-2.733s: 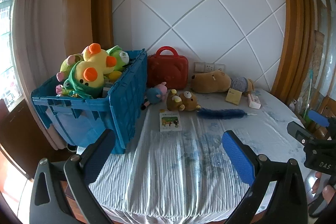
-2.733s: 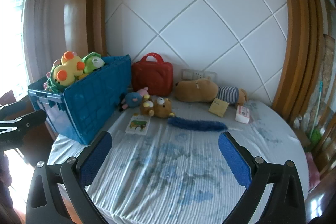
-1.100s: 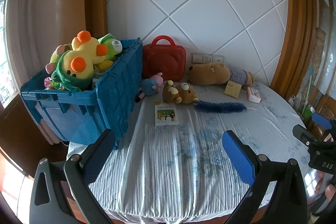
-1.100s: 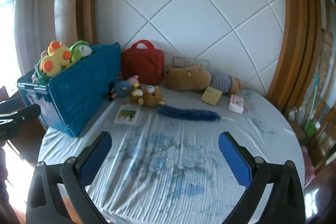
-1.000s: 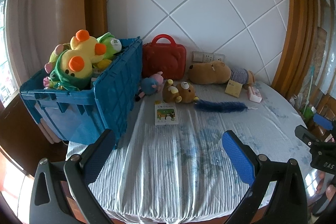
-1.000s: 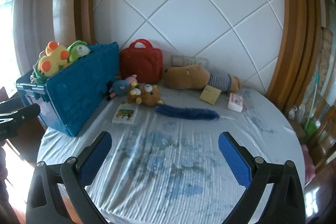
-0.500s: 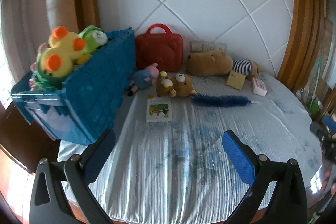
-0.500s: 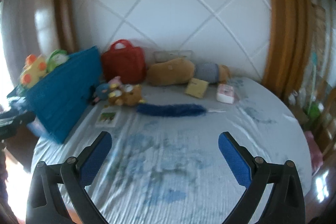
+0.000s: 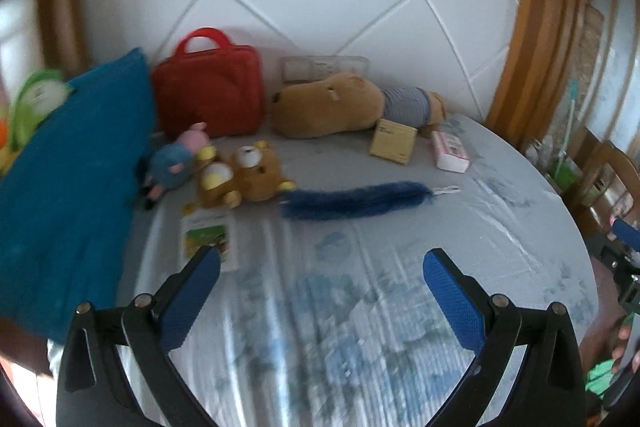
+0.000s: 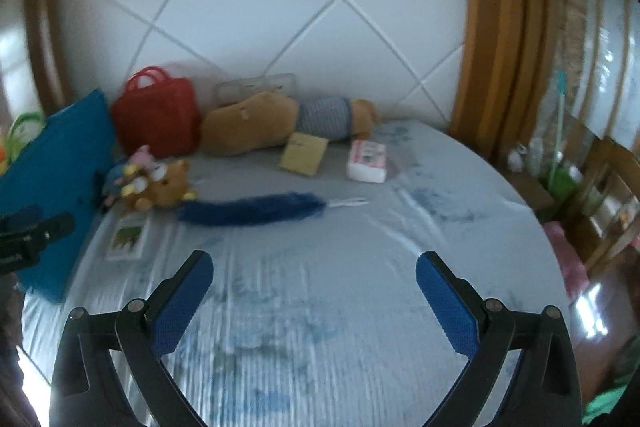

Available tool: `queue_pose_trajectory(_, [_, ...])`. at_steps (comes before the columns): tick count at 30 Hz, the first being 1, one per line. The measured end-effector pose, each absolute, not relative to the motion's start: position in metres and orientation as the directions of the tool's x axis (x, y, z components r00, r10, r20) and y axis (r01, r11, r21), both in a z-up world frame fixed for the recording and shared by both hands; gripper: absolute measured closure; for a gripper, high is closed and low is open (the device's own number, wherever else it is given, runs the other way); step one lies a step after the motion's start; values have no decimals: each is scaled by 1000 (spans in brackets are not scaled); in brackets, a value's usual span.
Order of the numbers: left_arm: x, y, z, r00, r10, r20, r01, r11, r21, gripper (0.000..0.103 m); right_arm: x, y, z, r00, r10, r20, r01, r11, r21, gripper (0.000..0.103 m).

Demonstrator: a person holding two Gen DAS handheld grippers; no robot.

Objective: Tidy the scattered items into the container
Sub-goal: 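Grasp the white-and-pink tissue pack with the right tool while the left tool grasps the yellow card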

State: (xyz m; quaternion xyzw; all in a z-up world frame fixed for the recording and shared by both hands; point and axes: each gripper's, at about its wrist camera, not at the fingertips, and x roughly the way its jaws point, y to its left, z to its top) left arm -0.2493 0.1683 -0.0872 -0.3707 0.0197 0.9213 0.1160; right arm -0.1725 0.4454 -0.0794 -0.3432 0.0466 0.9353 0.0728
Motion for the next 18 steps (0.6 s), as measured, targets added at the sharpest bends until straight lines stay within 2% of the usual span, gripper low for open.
queue_pose_trajectory(7, [-309,233,-94,-682,203,-703,-254,-967,-34,0,-231,495,-88,-725,126,-677,-200,-979,32,0])
queue_pose_trajectory(18, [-452,349,-110,-663,125,-738,-183,-983,-3,0,-408,589,-132,-665,52,-745,-153,-986,68,0])
